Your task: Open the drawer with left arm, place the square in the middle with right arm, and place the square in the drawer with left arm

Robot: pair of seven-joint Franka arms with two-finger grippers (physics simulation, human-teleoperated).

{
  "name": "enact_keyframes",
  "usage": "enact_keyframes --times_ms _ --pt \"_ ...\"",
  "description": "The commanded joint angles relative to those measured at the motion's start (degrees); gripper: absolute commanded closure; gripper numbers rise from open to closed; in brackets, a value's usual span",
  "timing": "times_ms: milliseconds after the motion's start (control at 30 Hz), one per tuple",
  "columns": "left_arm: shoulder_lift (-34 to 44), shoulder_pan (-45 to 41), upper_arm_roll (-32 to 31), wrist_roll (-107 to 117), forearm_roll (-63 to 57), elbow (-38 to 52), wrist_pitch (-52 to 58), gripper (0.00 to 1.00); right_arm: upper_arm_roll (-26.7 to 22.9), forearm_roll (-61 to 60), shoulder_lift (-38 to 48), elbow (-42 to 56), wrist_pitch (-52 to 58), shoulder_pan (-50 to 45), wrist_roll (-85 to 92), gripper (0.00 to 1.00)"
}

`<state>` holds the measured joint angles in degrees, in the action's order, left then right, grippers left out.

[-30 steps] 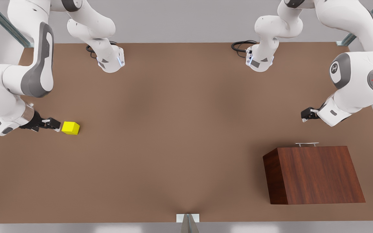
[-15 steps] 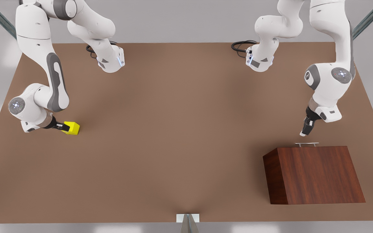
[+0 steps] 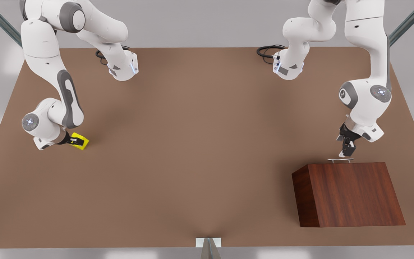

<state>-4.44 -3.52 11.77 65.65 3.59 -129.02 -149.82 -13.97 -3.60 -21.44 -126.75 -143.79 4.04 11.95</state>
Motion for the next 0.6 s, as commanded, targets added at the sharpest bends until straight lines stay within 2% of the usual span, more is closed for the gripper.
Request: enact_keyframes --times_ms 0,100,233,567 --pt "-0.1 0.4 0.0 0.0 1.4 0.0 -0.1 0.0 0.0 0.0 0.0 0.0 0.0 0.0 0.0 0.0" --pt "-1.3 0.7 0.4 0.0 3.0 -0.7 -2.2 0.0 0.0 -0.2 -1.4 -0.3 -2.1 0.0 0.0 0.0" --pt "-2.9 0.8 0.4 0.0 4.6 -0.7 -3.5 0.0 0.0 -8.3 -1.9 -0.3 -2.0 -0.1 -0.4 0.0" --pt "-6.6 1.7 0.7 0.0 5.5 -0.5 -7.1 0.0 -0.1 -9.8 -1.2 -3.1 -2.3 -0.5 -2.0 0.02"
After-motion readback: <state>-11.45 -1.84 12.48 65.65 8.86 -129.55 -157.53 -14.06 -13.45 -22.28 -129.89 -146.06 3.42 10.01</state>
